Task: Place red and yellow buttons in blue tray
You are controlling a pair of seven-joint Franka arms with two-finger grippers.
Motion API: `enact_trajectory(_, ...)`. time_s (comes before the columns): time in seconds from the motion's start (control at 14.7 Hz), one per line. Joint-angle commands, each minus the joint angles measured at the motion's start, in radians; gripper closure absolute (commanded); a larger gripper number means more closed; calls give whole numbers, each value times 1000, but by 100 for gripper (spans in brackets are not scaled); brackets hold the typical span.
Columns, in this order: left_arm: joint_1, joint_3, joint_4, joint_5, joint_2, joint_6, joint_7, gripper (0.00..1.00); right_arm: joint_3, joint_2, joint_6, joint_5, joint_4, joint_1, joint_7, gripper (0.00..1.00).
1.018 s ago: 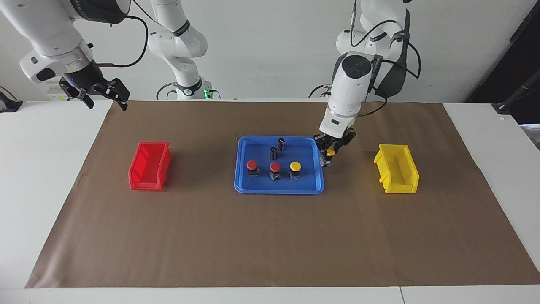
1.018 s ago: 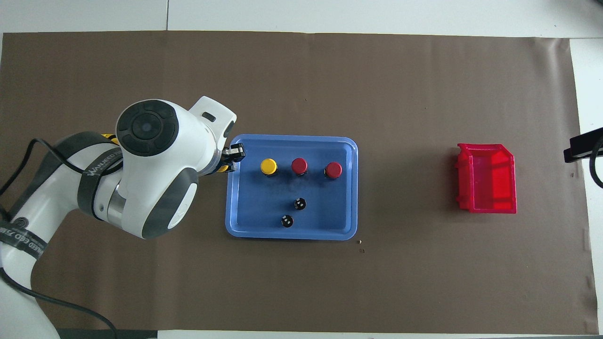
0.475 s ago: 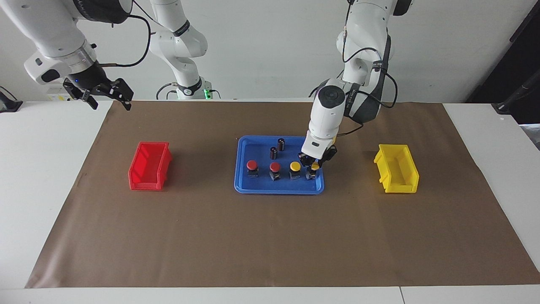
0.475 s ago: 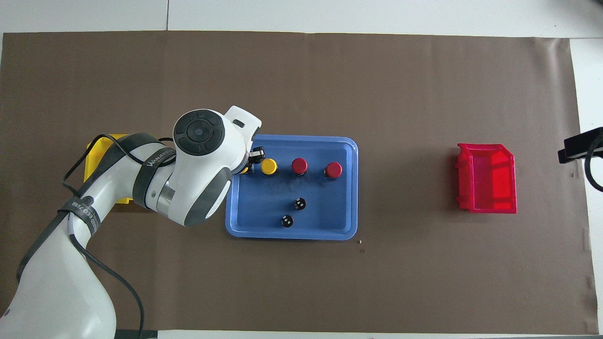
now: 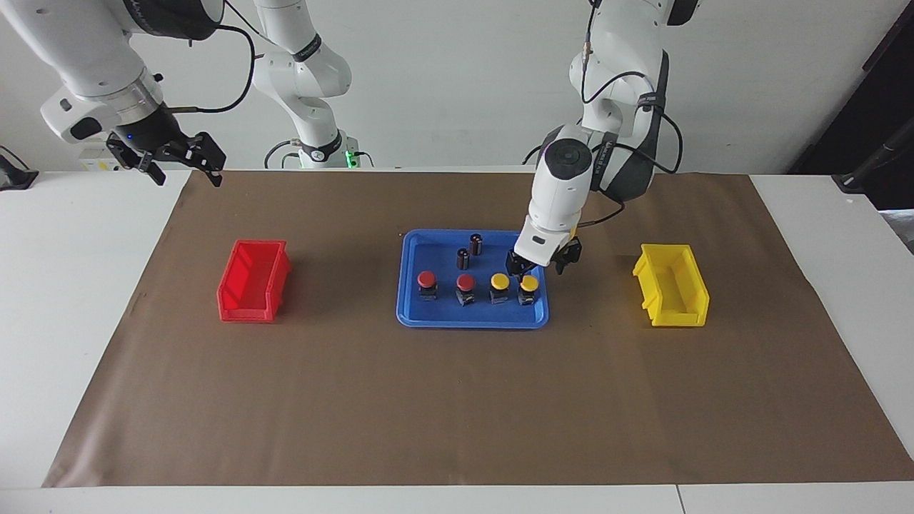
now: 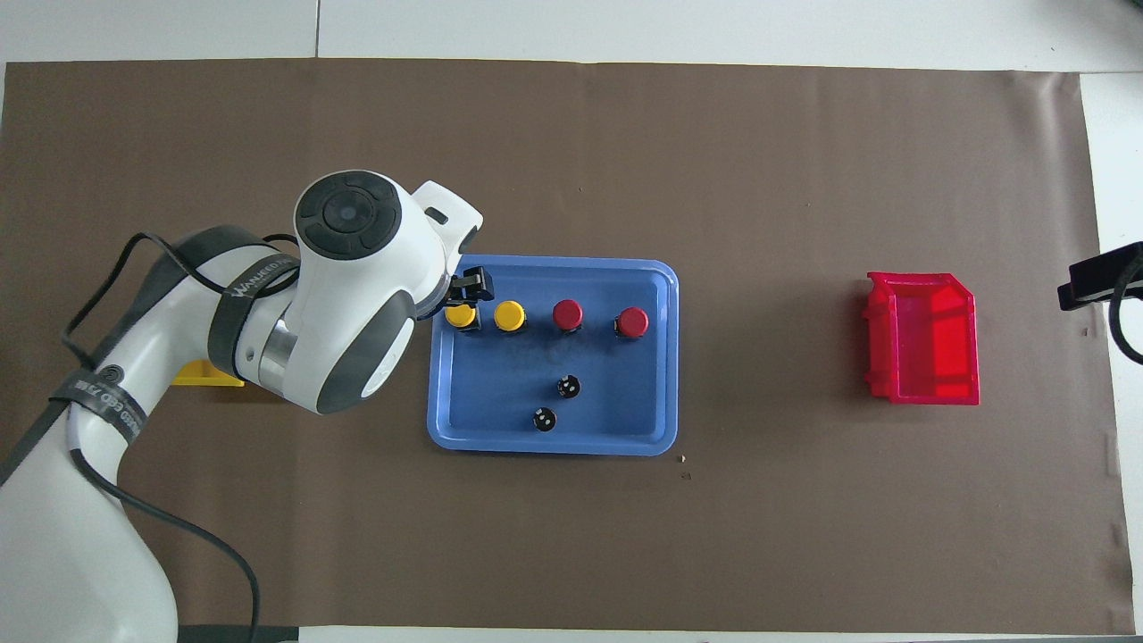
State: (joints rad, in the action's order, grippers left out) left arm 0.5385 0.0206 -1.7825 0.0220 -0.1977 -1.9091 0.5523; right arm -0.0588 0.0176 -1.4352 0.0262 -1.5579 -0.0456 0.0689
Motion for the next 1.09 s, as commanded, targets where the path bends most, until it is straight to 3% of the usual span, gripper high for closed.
enact_trajectory(0.0,-80,7,93,1,75,203,-214,0,-1,12,-1,-11,-14,-4,26,0)
enact_trajectory(0.27,-271,7,112,3,199,292,-441,0,-1,12,2,-9,-14,-4,22,0)
enact_trajectory(0.48,-392,7,161,1,212,353,-547,0,-1,12,-2,1,-13,-4,20,0)
enact_trajectory(0.68,-429,9,202,4,212,395,-682,0,1,12,-2,0,-14,-4,25,0)
enact_trajectory(1.02,-439,10,207,6,215,403,-700,0,1,12,-2,0,-14,-4,26,0)
